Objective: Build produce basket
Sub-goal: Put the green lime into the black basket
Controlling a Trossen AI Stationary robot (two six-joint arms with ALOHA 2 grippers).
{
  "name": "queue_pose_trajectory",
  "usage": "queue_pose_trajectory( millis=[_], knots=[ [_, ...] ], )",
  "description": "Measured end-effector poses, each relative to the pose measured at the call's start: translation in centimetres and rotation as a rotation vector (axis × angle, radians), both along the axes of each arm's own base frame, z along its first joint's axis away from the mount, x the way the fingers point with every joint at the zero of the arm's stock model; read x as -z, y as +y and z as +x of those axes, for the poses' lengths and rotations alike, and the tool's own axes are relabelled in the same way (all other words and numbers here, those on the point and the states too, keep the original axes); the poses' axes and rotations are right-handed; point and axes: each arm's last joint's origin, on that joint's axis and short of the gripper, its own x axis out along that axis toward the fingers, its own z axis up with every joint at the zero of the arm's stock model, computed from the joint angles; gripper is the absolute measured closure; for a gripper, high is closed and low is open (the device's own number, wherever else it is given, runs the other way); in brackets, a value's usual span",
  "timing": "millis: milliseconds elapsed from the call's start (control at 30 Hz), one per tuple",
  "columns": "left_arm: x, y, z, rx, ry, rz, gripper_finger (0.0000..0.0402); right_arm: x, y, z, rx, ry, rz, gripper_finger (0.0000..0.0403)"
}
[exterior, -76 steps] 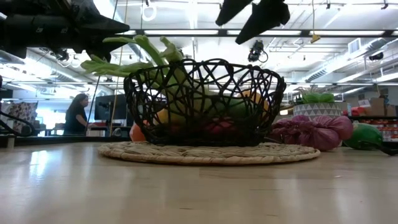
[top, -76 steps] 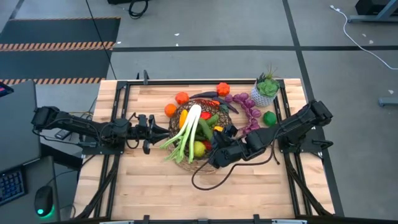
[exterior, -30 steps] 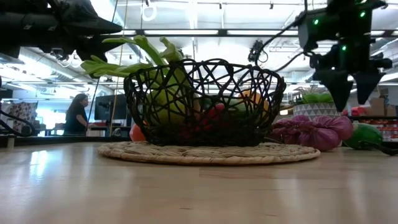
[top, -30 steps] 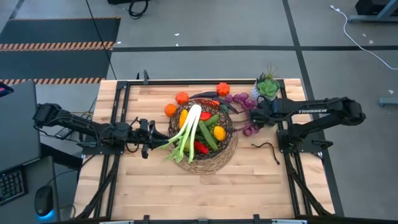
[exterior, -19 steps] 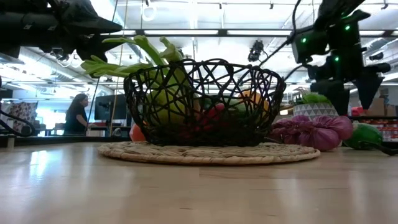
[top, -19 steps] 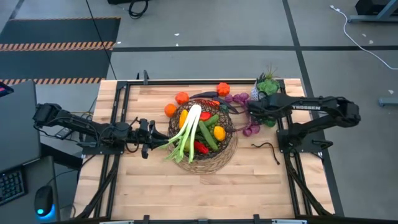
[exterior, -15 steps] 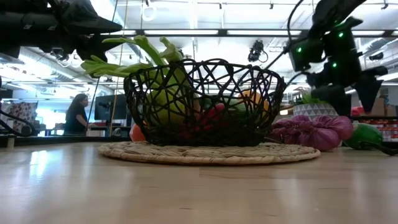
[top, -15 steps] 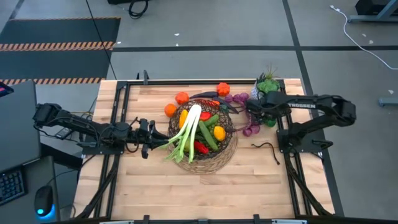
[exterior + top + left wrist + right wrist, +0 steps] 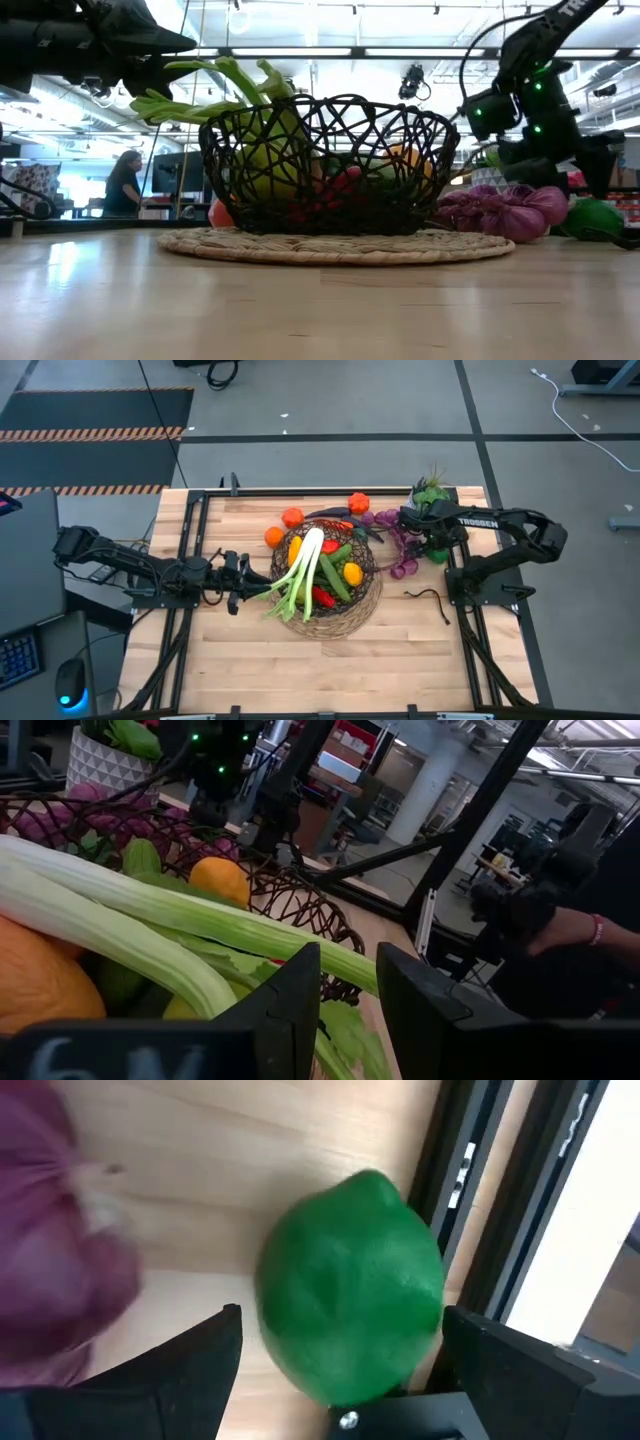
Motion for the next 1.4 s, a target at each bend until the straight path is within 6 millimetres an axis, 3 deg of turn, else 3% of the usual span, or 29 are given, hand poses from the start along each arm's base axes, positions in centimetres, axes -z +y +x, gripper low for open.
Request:
queue_pose_trajectory(
  millis=[200, 500, 667, 833, 1067, 1267, 1400],
  knots=[
    [0.0, 0.0, 0.0, 0.0, 0.0, 0.001, 0.0294, 1.2, -0.1, -0.2, -0.022, -0.029, -0.014, 0.0056],
    [0.0, 0.1, 0.0, -0.006, -0.004, 0.011, 0.0294, 1.2, 0.3, -0.3, -0.049, -0.024, 0.034, 0.0059],
    [0.0, 0.1, 0.0, -0.006, -0.005, 0.011, 0.0294, 0.4, 0.2, 0.0, -0.049, -0.061, 0.033, 0.0102],
    [-0.1, 0.1, 0.0, -0.01, -0.009, 0.025, 0.0294, -1.7, 0.2, 0.4, -0.069, -0.078, 0.026, 0.0138],
    [-0.1, 0.1, 0.0, -0.01, -0.009, 0.025, 0.0294, -6.2, 0.8, 1.3, -0.123, -0.133, -0.004, 0.0129],
    [-0.1, 0.1, 0.0, -0.017, -0.009, 0.025, 0.0294, -10.8, 2.4, 3.2, -0.193, -0.349, -0.115, 0.013],
    [-0.1, 0.1, 0.0, -0.018, -0.009, 0.026, 0.0294, -12.8, 4.2, 5.0, -0.267, -0.521, -0.174, 0.013]
  ],
)
